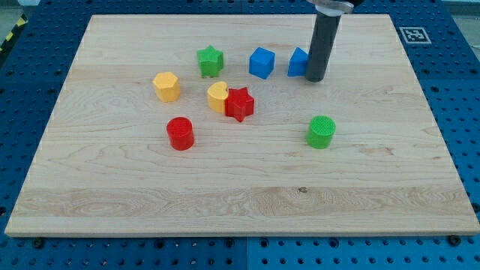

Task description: Slide green circle up a bit

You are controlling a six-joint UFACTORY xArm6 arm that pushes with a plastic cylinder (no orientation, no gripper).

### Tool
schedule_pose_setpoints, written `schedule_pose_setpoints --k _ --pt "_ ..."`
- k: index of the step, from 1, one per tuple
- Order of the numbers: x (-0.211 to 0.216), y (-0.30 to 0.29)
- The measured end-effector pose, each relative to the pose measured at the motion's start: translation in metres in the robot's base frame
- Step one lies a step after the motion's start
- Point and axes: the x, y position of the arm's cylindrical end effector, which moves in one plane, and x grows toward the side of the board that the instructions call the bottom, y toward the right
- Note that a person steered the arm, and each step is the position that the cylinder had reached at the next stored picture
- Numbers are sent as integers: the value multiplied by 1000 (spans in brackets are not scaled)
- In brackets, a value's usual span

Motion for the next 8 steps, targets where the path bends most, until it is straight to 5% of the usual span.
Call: schedule_pose_setpoints --k 4,8 --pt "17 -7" --pt "147 -52"
